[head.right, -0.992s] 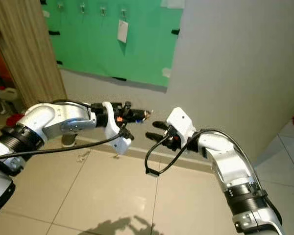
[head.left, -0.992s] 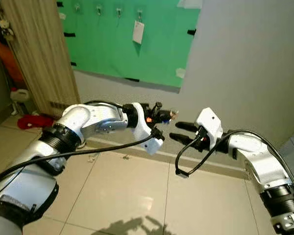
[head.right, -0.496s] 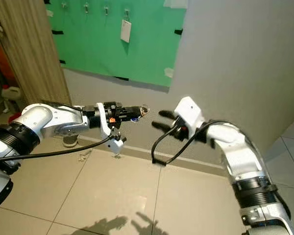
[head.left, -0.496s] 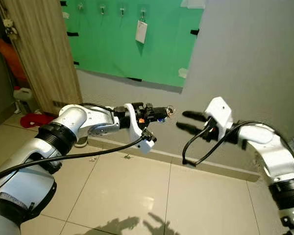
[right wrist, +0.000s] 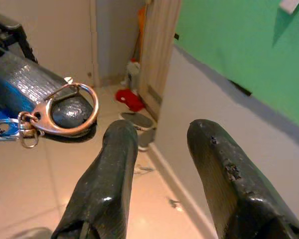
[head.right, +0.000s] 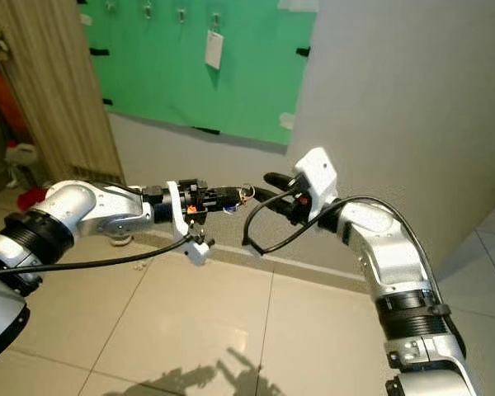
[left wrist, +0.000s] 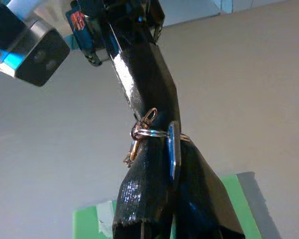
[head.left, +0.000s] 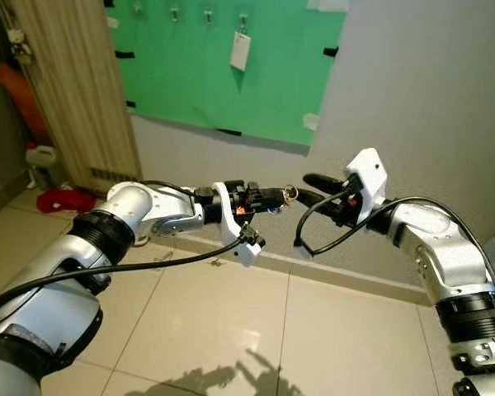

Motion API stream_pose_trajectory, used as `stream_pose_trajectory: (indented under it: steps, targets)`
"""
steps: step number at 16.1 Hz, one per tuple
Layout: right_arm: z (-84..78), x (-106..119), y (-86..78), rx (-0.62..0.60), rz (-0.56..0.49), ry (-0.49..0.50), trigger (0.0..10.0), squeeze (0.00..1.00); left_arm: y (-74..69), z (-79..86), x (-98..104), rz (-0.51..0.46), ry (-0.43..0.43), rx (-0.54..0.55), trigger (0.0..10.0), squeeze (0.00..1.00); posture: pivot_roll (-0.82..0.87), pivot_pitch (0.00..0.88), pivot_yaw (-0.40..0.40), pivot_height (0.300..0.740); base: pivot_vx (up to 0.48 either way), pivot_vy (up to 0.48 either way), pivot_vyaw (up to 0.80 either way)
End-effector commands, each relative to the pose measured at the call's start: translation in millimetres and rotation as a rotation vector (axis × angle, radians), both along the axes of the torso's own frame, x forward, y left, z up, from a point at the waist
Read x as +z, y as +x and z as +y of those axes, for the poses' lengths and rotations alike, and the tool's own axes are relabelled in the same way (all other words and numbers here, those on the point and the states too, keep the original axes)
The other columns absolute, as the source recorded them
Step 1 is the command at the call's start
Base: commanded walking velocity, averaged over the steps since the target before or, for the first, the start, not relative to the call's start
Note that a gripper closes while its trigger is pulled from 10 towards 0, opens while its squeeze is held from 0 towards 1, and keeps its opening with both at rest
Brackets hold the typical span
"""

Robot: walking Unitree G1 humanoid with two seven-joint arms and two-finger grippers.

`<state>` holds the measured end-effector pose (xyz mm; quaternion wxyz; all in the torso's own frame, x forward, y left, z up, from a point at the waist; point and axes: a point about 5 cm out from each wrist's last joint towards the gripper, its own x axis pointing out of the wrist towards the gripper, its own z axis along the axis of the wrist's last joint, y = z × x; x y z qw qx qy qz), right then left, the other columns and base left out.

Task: Hang keys on a hook

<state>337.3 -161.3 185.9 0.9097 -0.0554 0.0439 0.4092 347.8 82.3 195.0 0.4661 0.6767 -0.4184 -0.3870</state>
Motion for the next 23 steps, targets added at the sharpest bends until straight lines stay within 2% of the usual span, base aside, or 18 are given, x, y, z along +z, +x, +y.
stream_pose_trajectory:
  steps: [1, 3, 6, 7, 13, 15, 16, 17, 18, 19, 22, 23]
  targets:
    - [-3.2, 3.0, 0.7, -0.014, 0.032, 0.054, 10.0, 0.00, 0.9, -3.2, 6.2, -0.023, 0.004, -0.026, 10.0, 0.00, -0.06, 0.000, -0.055, 0.740, 0.000, 0.000, 0.00]
    - [-5.7, -1.2, 1.8, -0.039, 0.116, 0.131, 10.0, 0.00, 1.3, -3.3, 5.7, -0.017, -0.004, -0.025, 10.0, 0.00, -0.06, 0.000, -0.056, 0.740, 0.000, 0.000, 0.00]
    - [-8.8, -0.2, 1.1, -0.057, 0.187, 0.234, 10.0, 0.00, 1.6, -2.7, 5.0, -0.010, -0.009, -0.020, 10.0, 0.00, -0.06, 0.000, -0.056, 0.740, 0.000, 0.000, 0.00]
    - [-6.2, 6.8, -1.2, -0.037, 0.209, 0.328, 10.0, 0.00, 1.8, -2.0, 3.9, -0.004, -0.013, -0.016, 10.0, 0.00, -0.07, 0.000, -0.055, 0.740, 0.000, 0.000, 0.00]
    - [-3.2, 23.8, -6.1, 0.013, 0.194, 0.448, 10.0, 0.00, 1.7, -0.3, -0.3, 0.007, -0.006, -0.010, 10.0, 0.00, -0.06, 0.000, -0.053, 0.740, 0.000, 0.000, 0.00]
    - [-3.5, 11.0, -4.2, -0.045, 0.182, 0.327, 10.0, 0.00, 1.6, -0.3, -1.5, 0.011, -0.002, -0.010, 10.0, 0.00, -0.06, 0.000, -0.053, 0.740, 0.000, 0.000, 0.00]
    - [-4.3, 8.2, -2.9, -0.066, 0.174, 0.306, 9.2, 0.00, 1.6, -0.3, -1.7, 0.011, -0.002, -0.010, 10.0, 0.00, -0.06, 0.000, -0.053, 0.740, 0.000, 0.000, 0.00]
    - [-3.6, -4.3, -1.7, -0.098, 0.165, 0.204, 9.1, 0.00, 0.9, -1.4, -2.7, 0.015, 0.000, -0.015, 10.0, 0.00, -0.06, 0.000, -0.051, 0.740, 0.000, 0.000, 0.00]
    - [-2.9, -7.3, -1.8, -0.102, 0.158, 0.173, 9.2, 0.00, 0.6, -1.8, -3.0, 0.016, 0.000, -0.017, 10.0, 0.00, -0.06, 0.000, -0.050, 0.740, 0.000, 0.000, 0.00]
    - [-0.1, -11.6, -2.7, -0.107, 0.152, 0.149, 10.0, 0.00, -0.5, -2.6, -4.1, 0.021, -0.003, -0.022, 10.0, 0.00, -0.06, 0.000, -0.051, 0.740, 0.000, 0.000, 0.00]
    - [2.4, -17.6, -4.3, -0.109, 0.154, 0.122, 10.0, 0.00, -2.7, -3.8, -6.2, 0.030, -0.007, -0.032, 10.0, 0.00, -0.06, 0.000, -0.052, 0.740, 0.000, 0.000, 0.00]
    - [4.6, -15.6, -4.1, -0.103, 0.149, 0.146, 10.0, 0.00, -3.3, -5.5, -6.0, 0.033, -0.010, -0.037, 10.0, 0.00, -0.06, 0.000, -0.052, 0.740, 0.000, 0.000, 0.00]
